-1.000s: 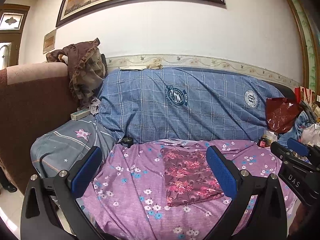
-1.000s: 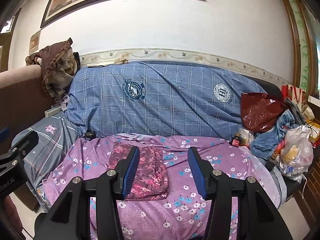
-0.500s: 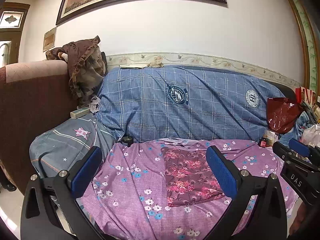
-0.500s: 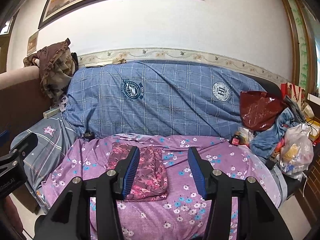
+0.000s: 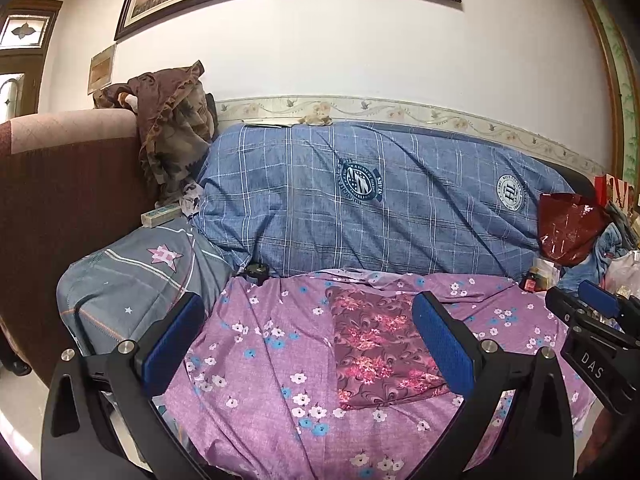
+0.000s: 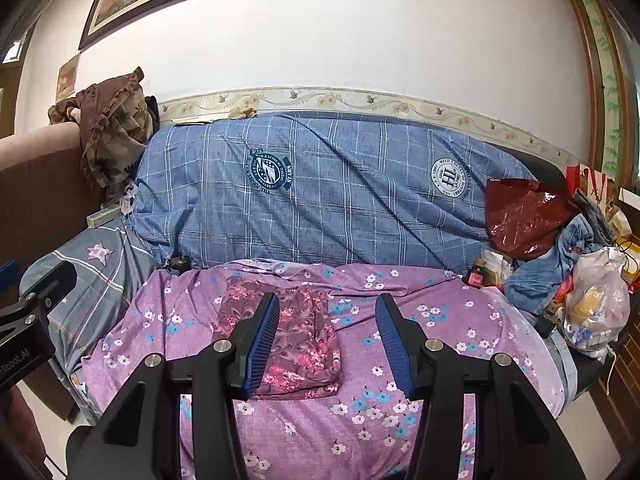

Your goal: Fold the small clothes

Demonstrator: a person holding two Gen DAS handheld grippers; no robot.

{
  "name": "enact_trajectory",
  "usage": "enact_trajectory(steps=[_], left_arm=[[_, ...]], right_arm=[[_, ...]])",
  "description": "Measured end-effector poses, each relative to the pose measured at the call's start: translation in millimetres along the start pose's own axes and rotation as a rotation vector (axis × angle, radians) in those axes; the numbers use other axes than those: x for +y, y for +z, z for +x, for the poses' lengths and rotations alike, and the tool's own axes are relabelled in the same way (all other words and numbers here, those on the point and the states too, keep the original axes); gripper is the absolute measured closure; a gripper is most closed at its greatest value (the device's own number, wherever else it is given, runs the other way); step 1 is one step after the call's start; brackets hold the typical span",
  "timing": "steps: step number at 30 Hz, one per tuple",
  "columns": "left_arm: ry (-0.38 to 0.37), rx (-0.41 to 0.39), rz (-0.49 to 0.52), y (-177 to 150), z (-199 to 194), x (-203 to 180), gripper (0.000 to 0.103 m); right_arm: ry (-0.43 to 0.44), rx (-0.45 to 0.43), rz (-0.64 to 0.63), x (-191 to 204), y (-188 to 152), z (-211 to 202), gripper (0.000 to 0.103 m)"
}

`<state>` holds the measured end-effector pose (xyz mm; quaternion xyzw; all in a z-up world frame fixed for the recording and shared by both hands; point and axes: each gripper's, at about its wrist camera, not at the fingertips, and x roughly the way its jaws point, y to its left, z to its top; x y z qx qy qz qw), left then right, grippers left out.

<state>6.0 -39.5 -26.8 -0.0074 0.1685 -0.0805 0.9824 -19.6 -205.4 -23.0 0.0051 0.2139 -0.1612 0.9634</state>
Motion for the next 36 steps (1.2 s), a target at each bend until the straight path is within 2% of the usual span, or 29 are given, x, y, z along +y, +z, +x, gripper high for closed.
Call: enact_trajectory(steps=[16, 36], left_arm=[[0.009, 0.045, -0.013, -7, 19, 7, 0.000], [0.004, 0.052, -0.009, -11, 23, 10, 0.000]], right_arm=[[0.002, 0.030, -0.007, 7, -5, 15, 0.051], [0.010, 0.038, -0.006, 9, -7, 20, 0.051]])
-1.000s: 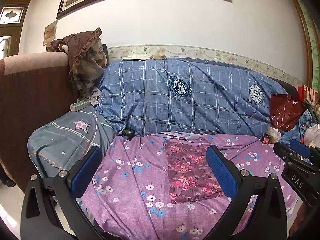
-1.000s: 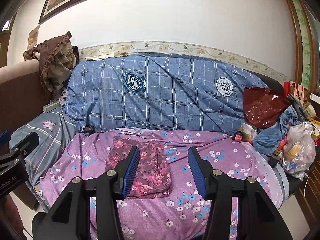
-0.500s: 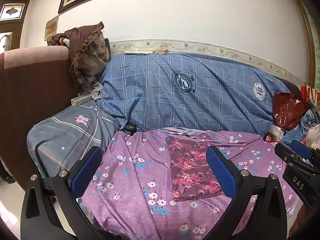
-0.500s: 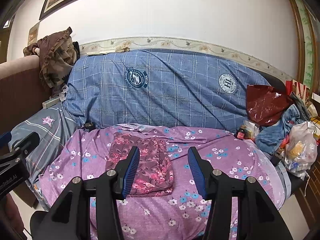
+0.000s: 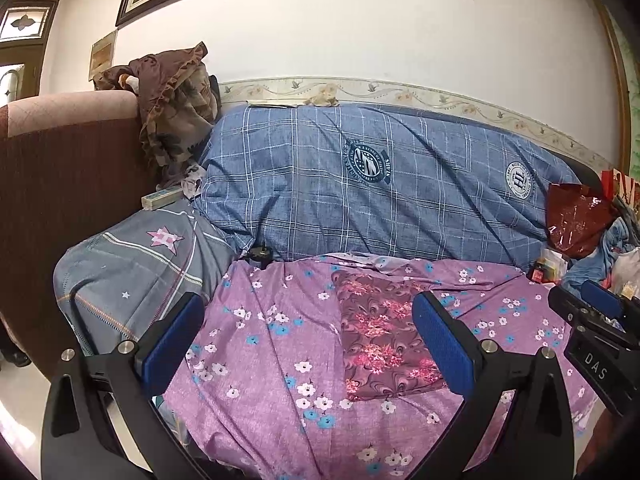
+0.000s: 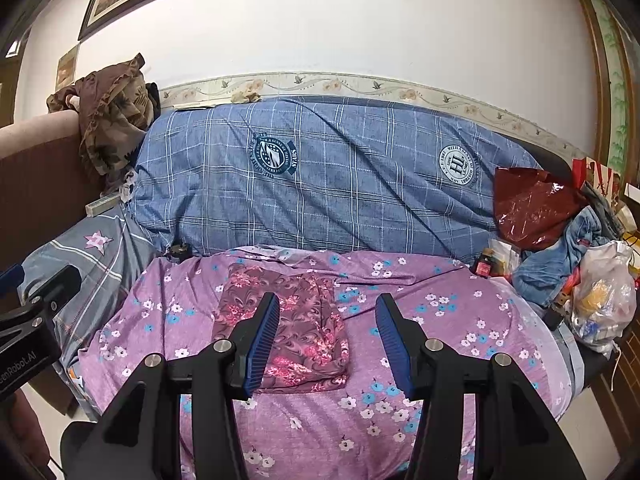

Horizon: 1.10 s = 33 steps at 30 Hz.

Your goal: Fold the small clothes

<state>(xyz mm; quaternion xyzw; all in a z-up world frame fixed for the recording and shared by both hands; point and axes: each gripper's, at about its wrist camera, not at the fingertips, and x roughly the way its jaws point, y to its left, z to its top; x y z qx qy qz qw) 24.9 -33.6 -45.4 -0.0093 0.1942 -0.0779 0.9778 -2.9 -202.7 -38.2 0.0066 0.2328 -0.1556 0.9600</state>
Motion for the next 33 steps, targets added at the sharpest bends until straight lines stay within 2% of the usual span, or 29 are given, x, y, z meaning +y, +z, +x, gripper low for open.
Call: enact_trajectory(steps=[33], left_arm=[[0.029, 0.059, -0.020, 3, 48, 2, 0.000]], right_arm=[[-0.001, 0.066, -0.009, 9, -1, 47, 0.051]])
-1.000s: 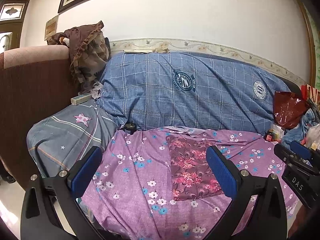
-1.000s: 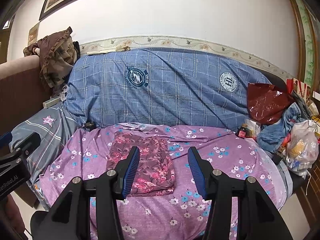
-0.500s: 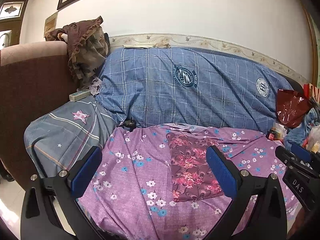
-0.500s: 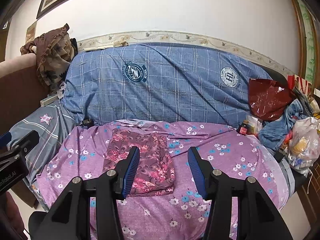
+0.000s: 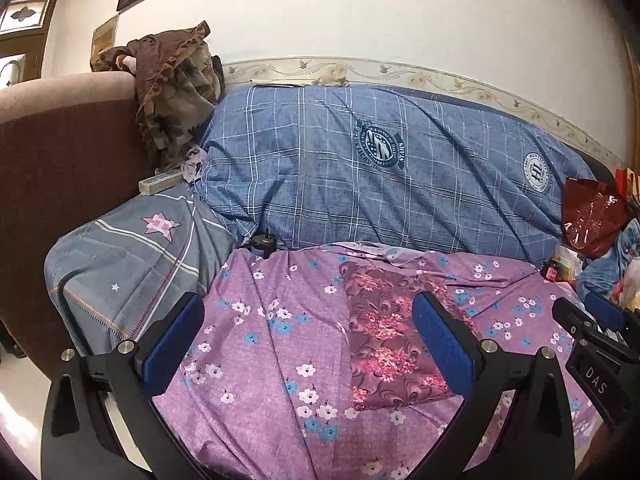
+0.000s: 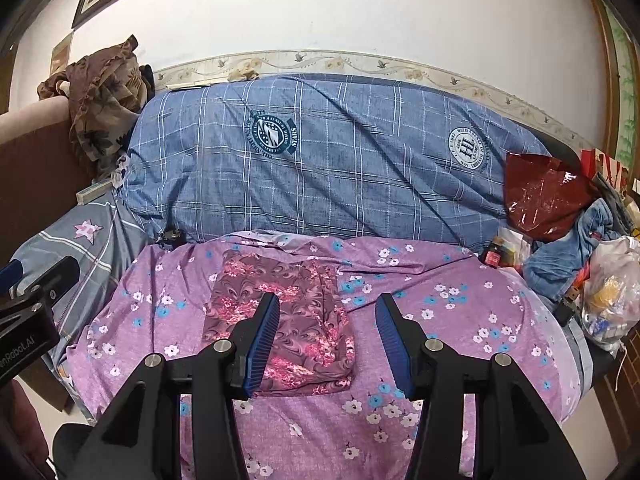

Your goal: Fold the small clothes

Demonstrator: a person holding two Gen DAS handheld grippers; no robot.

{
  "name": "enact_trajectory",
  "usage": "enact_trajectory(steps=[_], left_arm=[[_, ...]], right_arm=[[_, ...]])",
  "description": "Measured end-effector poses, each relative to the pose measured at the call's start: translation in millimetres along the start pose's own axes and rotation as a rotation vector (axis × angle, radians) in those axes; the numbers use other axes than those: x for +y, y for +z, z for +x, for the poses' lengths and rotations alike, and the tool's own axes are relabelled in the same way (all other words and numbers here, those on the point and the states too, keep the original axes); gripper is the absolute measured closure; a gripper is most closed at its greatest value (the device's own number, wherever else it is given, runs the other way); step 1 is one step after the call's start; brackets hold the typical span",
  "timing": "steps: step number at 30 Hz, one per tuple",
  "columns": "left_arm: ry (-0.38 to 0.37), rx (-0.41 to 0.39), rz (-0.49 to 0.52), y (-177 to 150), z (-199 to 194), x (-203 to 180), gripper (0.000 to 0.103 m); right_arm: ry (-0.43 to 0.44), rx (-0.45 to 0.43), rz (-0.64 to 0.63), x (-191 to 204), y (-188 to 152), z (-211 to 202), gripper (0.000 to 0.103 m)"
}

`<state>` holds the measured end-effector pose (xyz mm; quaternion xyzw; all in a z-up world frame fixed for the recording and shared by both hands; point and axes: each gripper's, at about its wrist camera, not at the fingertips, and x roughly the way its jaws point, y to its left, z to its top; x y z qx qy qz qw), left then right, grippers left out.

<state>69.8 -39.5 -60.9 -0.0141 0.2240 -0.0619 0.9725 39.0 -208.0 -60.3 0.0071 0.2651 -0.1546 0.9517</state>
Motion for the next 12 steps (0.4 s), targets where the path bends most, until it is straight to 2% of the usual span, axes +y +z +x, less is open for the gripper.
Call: enact_trajectory(steps=[12], left_arm=[[0.012, 0.010, -0.002, 3, 26, 2, 0.000]], right_arm=[[0.010, 0.036, -0.018, 8, 3, 30, 0.051]])
